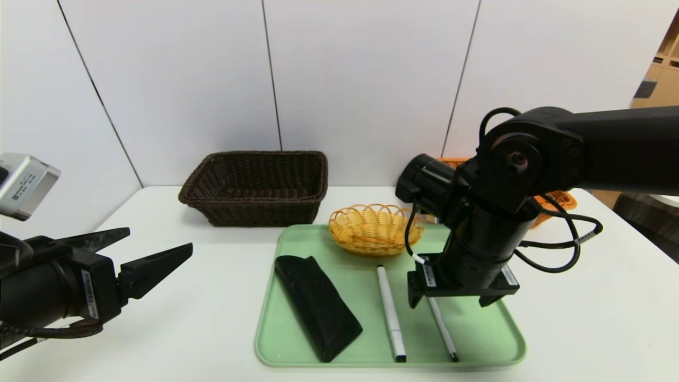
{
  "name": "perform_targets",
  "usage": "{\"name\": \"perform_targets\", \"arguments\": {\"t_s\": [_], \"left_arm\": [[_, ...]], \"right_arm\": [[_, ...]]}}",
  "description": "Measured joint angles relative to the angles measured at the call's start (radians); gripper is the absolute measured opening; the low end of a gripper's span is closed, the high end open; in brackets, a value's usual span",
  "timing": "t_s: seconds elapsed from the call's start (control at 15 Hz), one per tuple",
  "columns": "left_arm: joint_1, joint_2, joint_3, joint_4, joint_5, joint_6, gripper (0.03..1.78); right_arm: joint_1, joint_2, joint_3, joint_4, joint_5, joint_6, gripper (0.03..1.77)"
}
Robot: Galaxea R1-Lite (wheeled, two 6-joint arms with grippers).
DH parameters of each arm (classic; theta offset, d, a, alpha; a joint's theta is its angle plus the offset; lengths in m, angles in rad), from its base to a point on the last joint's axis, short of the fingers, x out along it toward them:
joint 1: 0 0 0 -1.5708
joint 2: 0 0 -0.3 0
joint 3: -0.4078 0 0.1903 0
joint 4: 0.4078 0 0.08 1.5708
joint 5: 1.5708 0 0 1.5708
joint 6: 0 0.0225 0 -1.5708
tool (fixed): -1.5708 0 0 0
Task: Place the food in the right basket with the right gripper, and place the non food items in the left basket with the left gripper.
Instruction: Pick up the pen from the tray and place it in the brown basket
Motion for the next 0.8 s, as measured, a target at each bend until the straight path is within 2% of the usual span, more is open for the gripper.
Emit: {"name": "perform_targets", "arguments": {"t_s": [0.27, 0.67, 0.8], "left_arm": [[0.0, -0.003, 0.0, 0.0, 0.0, 0.0, 1.69], [0.0, -0.001, 0.0, 0.001, -0.001, 0.001, 1.69], [0.0, 0.0, 0.001, 0.001, -0.003, 0.001, 1.69]], "right_arm": [[-0.009, 0.015, 0.02, -0.027, 0.009, -0.006, 1.69], [-0.024, 0.022, 0.1, -0.135, 0.015, -0.013, 1.69], [-0.026, 0.021, 0.119, -0.155, 0.033, -0.015, 1.69]]}}
